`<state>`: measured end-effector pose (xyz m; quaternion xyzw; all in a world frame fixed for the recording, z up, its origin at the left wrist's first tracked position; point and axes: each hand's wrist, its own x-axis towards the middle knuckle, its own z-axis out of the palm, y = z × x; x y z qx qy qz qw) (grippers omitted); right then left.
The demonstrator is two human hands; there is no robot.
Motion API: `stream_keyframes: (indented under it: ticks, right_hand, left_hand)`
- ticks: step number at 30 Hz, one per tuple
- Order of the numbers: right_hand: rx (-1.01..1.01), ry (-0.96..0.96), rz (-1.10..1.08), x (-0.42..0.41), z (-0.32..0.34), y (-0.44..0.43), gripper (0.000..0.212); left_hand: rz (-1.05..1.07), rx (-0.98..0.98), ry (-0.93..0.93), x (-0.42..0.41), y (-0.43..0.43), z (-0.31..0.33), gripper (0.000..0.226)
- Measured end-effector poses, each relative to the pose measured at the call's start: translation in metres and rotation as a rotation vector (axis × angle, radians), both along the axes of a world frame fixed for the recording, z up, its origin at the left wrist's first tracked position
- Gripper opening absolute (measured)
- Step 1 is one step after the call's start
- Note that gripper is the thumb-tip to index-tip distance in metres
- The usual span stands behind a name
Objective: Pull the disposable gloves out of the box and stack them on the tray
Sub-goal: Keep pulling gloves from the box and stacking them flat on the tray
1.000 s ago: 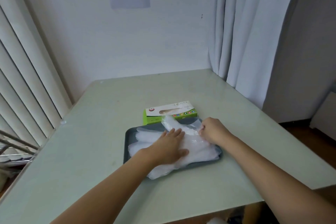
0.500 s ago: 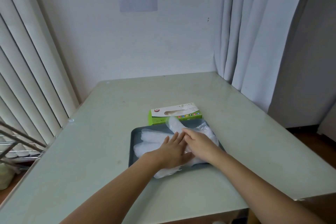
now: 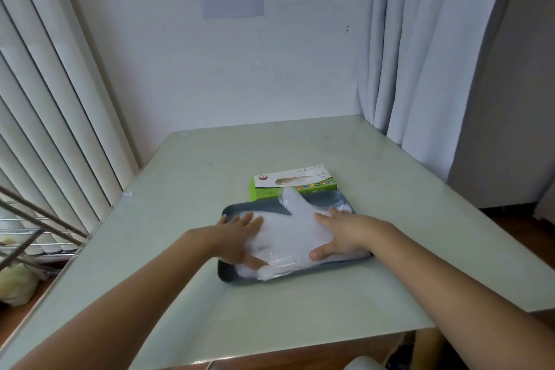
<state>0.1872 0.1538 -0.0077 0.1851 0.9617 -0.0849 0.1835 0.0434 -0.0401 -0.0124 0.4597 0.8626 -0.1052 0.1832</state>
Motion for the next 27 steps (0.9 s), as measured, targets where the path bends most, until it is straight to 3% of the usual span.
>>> stream_keyframes:
  ticks: [4, 7, 11, 20, 27]
  right_hand:
    - [-0.034, 0.197, 0.167, -0.001, 0.003, -0.004, 0.081]
    - [-0.128, 0.179, 0.247, 0.0, -0.003, -0.008, 0.067]
    - [-0.095, 0.094, 0.22, -0.003, -0.018, -0.006, 0.072]
    - [-0.052, 0.109, 0.185, -0.005, -0.017, -0.012, 0.075]
    - [-0.03, 0.594, 0.054, -0.058, 0.016, 0.024, 0.036]
  left_hand:
    - [0.122, 0.176, -0.032, -0.009, -0.007, 0.022, 0.092]
    - [0.2, 0.257, -0.069, -0.015, -0.009, 0.023, 0.076]
    - [0.229, 0.309, -0.111, -0.023, -0.008, 0.013, 0.067]
    - [0.249, 0.433, -0.178, -0.046, 0.012, 0.005, 0.061]
    - [0.278, 0.599, -0.179, -0.08, 0.05, 0.002, 0.056]
